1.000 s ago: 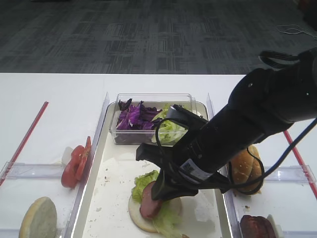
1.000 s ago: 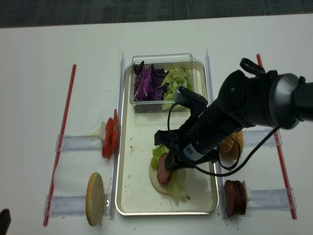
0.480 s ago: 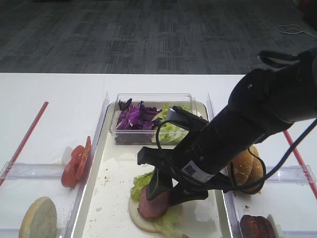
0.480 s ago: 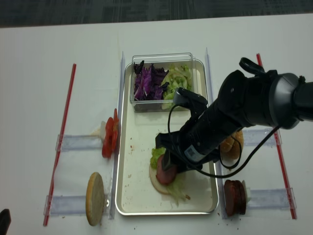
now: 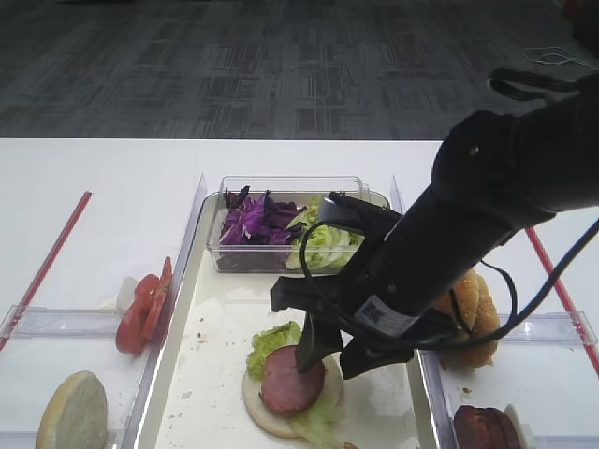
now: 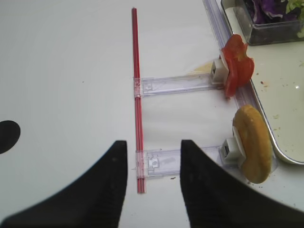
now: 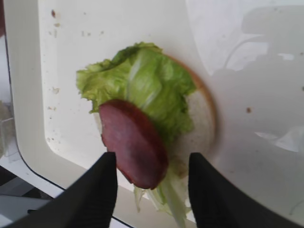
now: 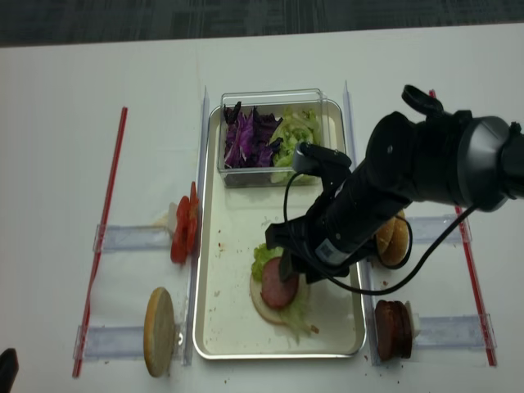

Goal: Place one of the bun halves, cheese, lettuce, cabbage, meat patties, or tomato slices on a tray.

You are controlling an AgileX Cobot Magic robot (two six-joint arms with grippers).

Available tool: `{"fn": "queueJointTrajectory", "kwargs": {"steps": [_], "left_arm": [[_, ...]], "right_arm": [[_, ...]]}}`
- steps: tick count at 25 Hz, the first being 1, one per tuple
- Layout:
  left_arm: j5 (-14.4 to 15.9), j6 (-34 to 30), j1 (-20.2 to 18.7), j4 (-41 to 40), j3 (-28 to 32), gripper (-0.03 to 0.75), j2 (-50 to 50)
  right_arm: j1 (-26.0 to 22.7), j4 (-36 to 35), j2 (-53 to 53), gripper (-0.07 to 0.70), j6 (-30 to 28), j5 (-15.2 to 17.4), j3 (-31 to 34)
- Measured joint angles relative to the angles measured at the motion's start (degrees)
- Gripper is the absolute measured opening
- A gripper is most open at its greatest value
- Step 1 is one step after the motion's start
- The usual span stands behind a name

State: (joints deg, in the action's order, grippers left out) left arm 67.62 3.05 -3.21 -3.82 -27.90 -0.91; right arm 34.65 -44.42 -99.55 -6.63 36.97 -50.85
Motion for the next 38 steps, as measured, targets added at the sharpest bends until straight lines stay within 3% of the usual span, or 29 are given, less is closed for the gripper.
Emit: {"fn": "queueJointTrajectory", "kwargs": {"steps": [10,15,21,30,38], "left_arm": [[0.0,0.0,0.0,0.0,0.0,0.284,0.0],[0.0,0.0,0.0,0.0,0.0,0.284,0.0],[0.0,0.0,0.0,0.0,0.0,0.284,0.0],[0.0,0.0,0.0,0.0,0.0,0.284,0.0],[0.0,0.0,0.0,0.0,0.0,0.284,0.0]], "right_arm": [[0.0,13.0,1.19,0.363,10.4,5.79,-5.78],[0.0,19.42,1.32,0.363,15.02,10.53,-9.74],[0.0,27.0,1.32,0.363,20.33,17.87,-15.19],[0.0,37.22,1.32,0.363,26.65,31.37,-25.09],[0.0,39.38,1.32,0.363,27.87,32.85,-28.16]]}}
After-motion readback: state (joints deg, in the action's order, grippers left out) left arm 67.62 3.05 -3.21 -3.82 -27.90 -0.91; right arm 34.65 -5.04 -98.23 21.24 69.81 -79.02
